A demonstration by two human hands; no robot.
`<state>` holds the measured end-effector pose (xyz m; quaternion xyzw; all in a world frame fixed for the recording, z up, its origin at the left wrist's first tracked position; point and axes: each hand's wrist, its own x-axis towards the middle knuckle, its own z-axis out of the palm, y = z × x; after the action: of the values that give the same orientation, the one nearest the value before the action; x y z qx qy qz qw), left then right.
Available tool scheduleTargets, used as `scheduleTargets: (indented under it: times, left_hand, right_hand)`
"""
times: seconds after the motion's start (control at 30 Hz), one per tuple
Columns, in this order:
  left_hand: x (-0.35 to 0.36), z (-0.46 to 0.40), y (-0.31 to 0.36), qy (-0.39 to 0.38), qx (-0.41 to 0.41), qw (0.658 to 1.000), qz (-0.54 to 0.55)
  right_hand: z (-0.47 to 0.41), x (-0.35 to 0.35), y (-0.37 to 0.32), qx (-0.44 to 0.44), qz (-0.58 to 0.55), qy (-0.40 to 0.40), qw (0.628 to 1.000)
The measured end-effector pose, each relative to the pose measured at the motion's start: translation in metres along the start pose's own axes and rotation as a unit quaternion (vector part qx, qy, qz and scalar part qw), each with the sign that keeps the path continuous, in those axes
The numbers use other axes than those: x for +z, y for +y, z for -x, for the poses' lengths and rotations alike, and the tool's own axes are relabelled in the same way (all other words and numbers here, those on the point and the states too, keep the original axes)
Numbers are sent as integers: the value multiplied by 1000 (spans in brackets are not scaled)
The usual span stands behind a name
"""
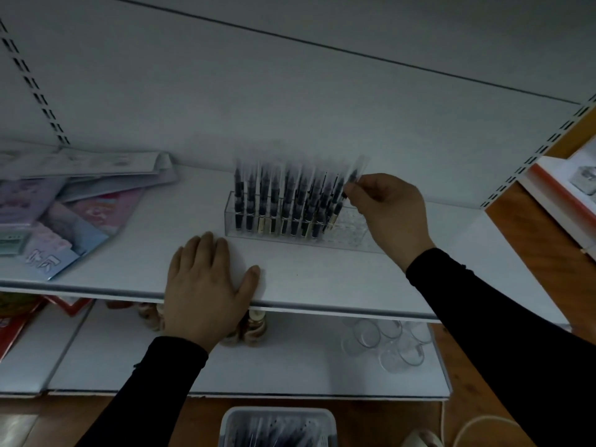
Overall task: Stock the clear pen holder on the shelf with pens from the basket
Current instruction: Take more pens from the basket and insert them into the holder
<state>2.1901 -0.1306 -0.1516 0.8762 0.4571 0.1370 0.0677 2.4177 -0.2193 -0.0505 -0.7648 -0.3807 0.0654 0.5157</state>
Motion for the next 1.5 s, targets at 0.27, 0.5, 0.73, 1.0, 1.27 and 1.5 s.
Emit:
scheduleTargets:
  times: [0.27,0.5,0.73,1.0,1.27,1.5]
  left_hand:
    - [-1,0,0,4,0,1000,0]
    - [0,-1,0,8,4,1000,0]
    - [1,-1,-3,13,12,1000,11]
    - [-30,31,7,35,41,984,172]
    - [4,123,28,-131,62,954,262]
    - [125,177,26,-445,-44,878,171]
  right_hand:
    - [13,12,11,-6,38,-7,999]
    - [13,12,9,-3,67,-8,998]
    - [36,2,10,13,38,-16,999]
    - [119,-24,17,78,-54,-111,989]
    - [231,-5,89,221,-8,-272,937]
    - [288,34,182,440,25,-379,813]
